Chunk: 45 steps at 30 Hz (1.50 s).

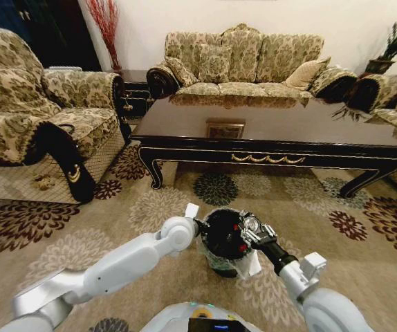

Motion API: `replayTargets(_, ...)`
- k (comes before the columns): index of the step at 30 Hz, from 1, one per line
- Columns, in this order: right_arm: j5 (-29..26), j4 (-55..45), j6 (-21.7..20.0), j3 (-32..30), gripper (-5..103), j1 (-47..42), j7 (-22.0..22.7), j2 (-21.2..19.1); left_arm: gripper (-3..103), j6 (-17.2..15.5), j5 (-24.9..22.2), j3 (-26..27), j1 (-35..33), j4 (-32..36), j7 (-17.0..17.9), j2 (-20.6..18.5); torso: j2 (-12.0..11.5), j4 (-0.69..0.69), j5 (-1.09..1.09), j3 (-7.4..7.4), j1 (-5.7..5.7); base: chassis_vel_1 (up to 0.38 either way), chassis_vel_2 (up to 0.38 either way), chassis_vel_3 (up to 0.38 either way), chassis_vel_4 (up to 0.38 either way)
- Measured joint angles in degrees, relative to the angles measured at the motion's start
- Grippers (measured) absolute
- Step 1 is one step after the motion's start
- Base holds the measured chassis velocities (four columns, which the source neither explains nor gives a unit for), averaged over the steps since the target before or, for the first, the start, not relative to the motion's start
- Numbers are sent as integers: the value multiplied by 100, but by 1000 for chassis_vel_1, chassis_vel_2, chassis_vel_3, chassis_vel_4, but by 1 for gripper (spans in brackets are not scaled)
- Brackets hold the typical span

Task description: Move to the front of the table and pick up the trash from the floor, then place it into the trash bin.

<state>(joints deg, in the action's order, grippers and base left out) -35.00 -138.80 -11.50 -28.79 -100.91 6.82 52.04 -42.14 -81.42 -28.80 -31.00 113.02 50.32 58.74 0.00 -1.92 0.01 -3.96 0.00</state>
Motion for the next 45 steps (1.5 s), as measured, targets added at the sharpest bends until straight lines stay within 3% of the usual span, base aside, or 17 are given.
replayTargets(5,87,54,13,40,56,-50,-45,16,2,0,-56,-55,38,21,80,15,0,-1,-2,0,0,0,0,0,0)
replayTargets(7,106,80,20,56,60,-61,-56,29,2,0,-56,-55,31,32,87,10,0,-1,-1,0,0,0,0,0,0)
replayTargets(13,210,91,43,77,86,-185,-147,83,2,0,-57,-25,13,42,93,-31,0,-1,-2,0,0,0,0,0,0)
replayTargets(20,225,130,82,49,99,-163,-183,135,2,0,-19,195,-166,52,78,-135,0,2,-3,0,0,0,0,0,0)
replayTargets(28,-88,465,140,-112,100,203,-13,386,2,0,149,1454,-1075,292,-76,-853,0,-2,-5,0,0,0,0,0,0)
replayTargets(31,-207,775,172,-144,100,427,65,494,2,0,202,2299,-1566,416,-207,-1367,0,-3,-1,1,0,0,0,0,0)
replayTargets(36,-14,1318,270,-101,100,661,66,553,2,1,300,2948,-2080,492,-351,-1563,0,1,-4,0,0,0,0,0,0)
replayTargets(39,347,2162,433,23,100,867,-38,643,2,0,372,3502,-2560,586,-466,-1600,0,-2,-3,0,0,0,0,0,0)
replayTargets(42,650,2819,606,75,100,918,-143,782,2,0,398,3636,-2639,566,-524,-1607,0,-5,0,0,0,0,0,0,0)
replayTargets(45,962,3426,777,180,100,962,-259,941,2,0,415,3625,-2593,509,-623,-1610,0,6,-4,0,0,0,0,0,0)
